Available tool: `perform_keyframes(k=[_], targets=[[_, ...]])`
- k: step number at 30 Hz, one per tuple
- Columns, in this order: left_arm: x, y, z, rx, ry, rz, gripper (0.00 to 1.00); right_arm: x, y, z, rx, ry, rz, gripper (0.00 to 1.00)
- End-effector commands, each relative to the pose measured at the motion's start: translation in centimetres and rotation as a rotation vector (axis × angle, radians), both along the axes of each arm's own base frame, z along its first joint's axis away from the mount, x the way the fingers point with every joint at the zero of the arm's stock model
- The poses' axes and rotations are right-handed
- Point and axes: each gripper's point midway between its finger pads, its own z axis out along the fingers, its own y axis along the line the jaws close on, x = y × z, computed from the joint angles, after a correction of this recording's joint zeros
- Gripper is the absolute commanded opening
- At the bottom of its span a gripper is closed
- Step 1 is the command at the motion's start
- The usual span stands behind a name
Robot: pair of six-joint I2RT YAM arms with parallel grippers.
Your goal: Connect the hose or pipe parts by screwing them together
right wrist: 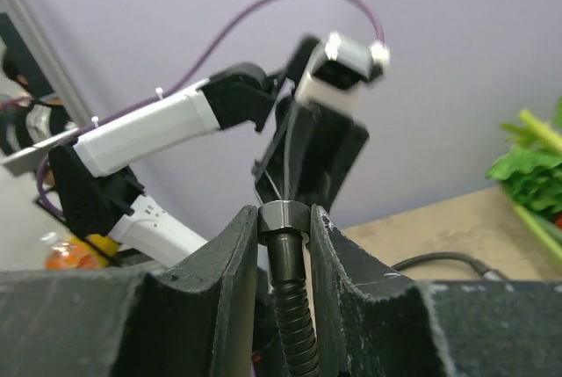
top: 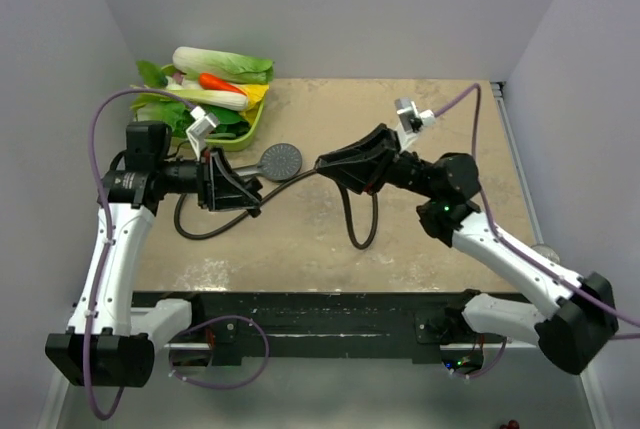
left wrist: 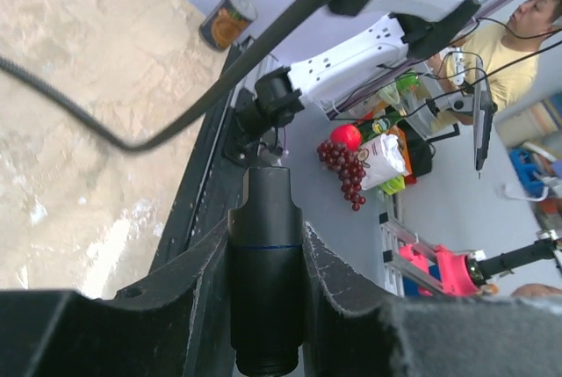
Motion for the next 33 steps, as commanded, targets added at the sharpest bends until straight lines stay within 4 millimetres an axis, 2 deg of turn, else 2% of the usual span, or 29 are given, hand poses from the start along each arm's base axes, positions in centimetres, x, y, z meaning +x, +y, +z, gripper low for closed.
perform_keyframes(k=[1, 2, 4, 5, 7, 8, 9, 11, 12, 13, 14, 15, 17, 18, 19, 20, 21, 22, 24, 25, 28, 29, 30, 31, 33], targets=[[-0.7, -0.1, -3.7, -0.062, 0.014, -0.074, 0.1, 2.5, -0.9, -3.7, -0.24, -0.009, -0.219, 0.0], [-0.4, -0.1, -6.6, -0.04, 0.094, -0.055, 0.1, 2.8, -1.2, -4.7, -0.279, 0.009, -0.243, 0.0], [0.3, -0.1, -8.9, -0.034, 0.129, -0.049, 0.1, 2.5, -1.9, -6.2, -0.317, 0.019, -0.273, 0.0], [0.4, -0.1, -9.7, -0.042, 0.177, -0.053, 0.1, 1.2, -2.3, -7.5, -0.317, 0.022, -0.265, 0.0], [0.1, -0.2, -9.7, -0.066, 0.195, -0.075, 0.11, 0.8, -2.9, -8.8, -0.329, 0.026, -0.311, 0.0], [0.4, -0.4, -9.7, -0.066, 0.212, -0.086, 0.12, -0.6, -2.8, -9.3, -0.35, 0.003, -0.307, 0.0], [0.0, -0.4, -9.7, -0.076, 0.274, -0.09, 0.12, -0.9, -2.8, -10.1, -0.394, -0.043, -0.337, 0.0], [0.7, -0.6, -10.4, -0.097, 0.298, -0.1, 0.12, -1.1, -2.7, -12.0, -0.47, -0.033, -0.391, 0.0], [0.9, -0.6, -10.8, -0.091, 0.312, -0.096, 0.12, -0.6, -2.4, -13.2, -0.522, -0.028, -0.406, 0.0], [1.4, -0.6, -11.1, -0.081, 0.324, -0.095, 0.11, -0.2, -2.6, -15.8, -0.628, 0.018, -0.413, 0.0], [1.6, -0.6, -11.9, -0.06, 0.349, -0.088, 0.07, 0.6, -2.6, -16.1, -0.674, 0.037, -0.443, 0.0], [2.2, -0.6, -12.2, -0.06, 0.308, -0.089, 0.07, 1.3, -1.8, -19.4, -0.786, 0.074, -0.424, 0.0], [1.7, -0.5, -12.6, -0.046, 0.376, -0.072, 0.06, 1.4, -1.2, -22.3, -0.89, 0.13, -0.393, 0.0], [2.1, -0.5, -12.8, -0.037, 0.312, -0.066, 0.06, 1.5, -0.6, -25.1, -0.96, 0.164, -0.367, 0.0], [1.8, -0.5, -12.6, -0.033, 0.385, -0.051, 0.06, 1.6, -0.2, -26.3, -0.984, 0.167, -0.362, 0.0], [0.9, -0.3, -12.9, -0.031, 0.387, -0.035, 0.06, 1.6, 0.3, -27.7, -1.018, 0.166, -0.355, 0.0], [1.0, -0.3, -12.6, -0.041, 0.396, -0.03, 0.06, 1.9, 0.5, -28.9, -1.052, 0.157, -0.358, 0.0], [0.6, -0.1, -12.5, -0.053, 0.402, -0.03, 0.06, 2.3, 1.0, -31.1, -1.104, 0.165, -0.346, 0.0], [0.1, 0.0, -12.0, -0.083, 0.421, -0.06, 0.06, 2.4, 1.6, -32.9, -1.144, 0.152, -0.326, 0.0], [0.2, 0.2, -11.8, -0.092, 0.42, -0.064, 0.05, 2.6, 2.1, -34.8, -1.178, 0.157, -0.316, 0.04], [1.4, 1.0, -10.8, -0.125, 0.395, -0.037, 0.05, 1.9, 3.1, -37.2, -1.231, 0.146, -0.276, 0.13], [2.2, 1.1, -10.2, -0.127, 0.373, -0.03, 0.05, 1.6, 3.1, -38.7, -1.268, 0.153, -0.265, 0.18], [2.2, 1.2, -10.2, -0.126, 0.371, -0.022, 0.05, 1.7, 3.7, -38.8, -1.257, 0.142, -0.27, 0.26], [2.4, 1.2, -10.0, -0.125, 0.368, -0.018, 0.05, 1.8, 4.1, -38.8, -1.259, 0.134, -0.281, 0.45], [2.3, 1.2, -10.2, -0.123, 0.374, -0.016, 0.05, 2.1, 4.0, -38.8, -1.266, 0.128, -0.308, 0.71]])
